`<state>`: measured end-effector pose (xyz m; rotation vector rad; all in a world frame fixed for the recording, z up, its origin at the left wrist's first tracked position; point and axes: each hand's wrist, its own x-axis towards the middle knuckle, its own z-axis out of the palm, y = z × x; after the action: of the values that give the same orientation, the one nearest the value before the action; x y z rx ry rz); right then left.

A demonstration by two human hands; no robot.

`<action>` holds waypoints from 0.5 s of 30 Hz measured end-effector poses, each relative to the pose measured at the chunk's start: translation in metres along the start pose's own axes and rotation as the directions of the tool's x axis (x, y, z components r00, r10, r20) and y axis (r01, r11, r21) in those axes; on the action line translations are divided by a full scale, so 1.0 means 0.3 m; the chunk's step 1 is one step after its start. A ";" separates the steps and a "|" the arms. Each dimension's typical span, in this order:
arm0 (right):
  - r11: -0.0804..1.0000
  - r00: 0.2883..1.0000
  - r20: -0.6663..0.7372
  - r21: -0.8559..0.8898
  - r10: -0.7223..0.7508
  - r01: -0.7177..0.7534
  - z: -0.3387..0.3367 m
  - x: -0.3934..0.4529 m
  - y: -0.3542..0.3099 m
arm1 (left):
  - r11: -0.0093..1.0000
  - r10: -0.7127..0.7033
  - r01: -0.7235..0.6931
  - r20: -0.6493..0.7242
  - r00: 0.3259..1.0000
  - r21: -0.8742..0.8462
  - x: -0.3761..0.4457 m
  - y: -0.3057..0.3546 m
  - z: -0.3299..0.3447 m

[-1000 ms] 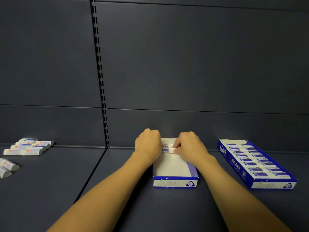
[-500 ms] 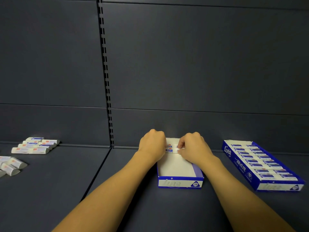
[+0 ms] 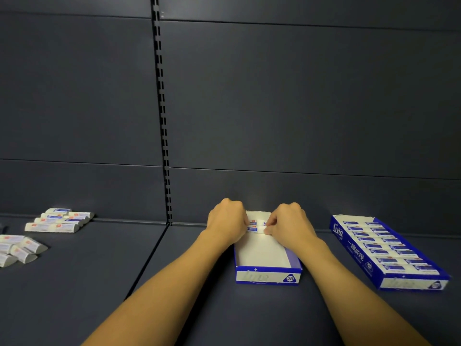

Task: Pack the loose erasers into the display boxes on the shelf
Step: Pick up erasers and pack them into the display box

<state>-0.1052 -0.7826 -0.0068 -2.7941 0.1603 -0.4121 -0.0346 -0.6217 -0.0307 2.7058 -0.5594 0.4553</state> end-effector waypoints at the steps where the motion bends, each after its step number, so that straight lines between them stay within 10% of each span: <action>1: 1.000 1.000 0.000 -0.005 0.000 0.000 -0.001 0.000 -0.003 | 1.000 0.002 -0.002 0.002 1.000 0.006 -0.002 0.003 -0.003; 8: 0.995 0.997 0.039 -0.082 -0.059 0.062 -0.030 -0.018 -0.027 | 0.985 0.018 -0.020 0.013 1.000 0.170 -0.021 0.047 -0.040; 15: 0.996 0.994 0.092 -0.054 -0.059 0.064 -0.118 0.004 -0.027 | 0.999 -0.030 0.033 0.176 0.984 -0.014 -0.011 0.057 -0.139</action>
<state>-0.1142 -0.7853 0.0283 -2.8735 0.0665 -0.2986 -0.0547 -0.6194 0.0096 2.7509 -0.5628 0.2037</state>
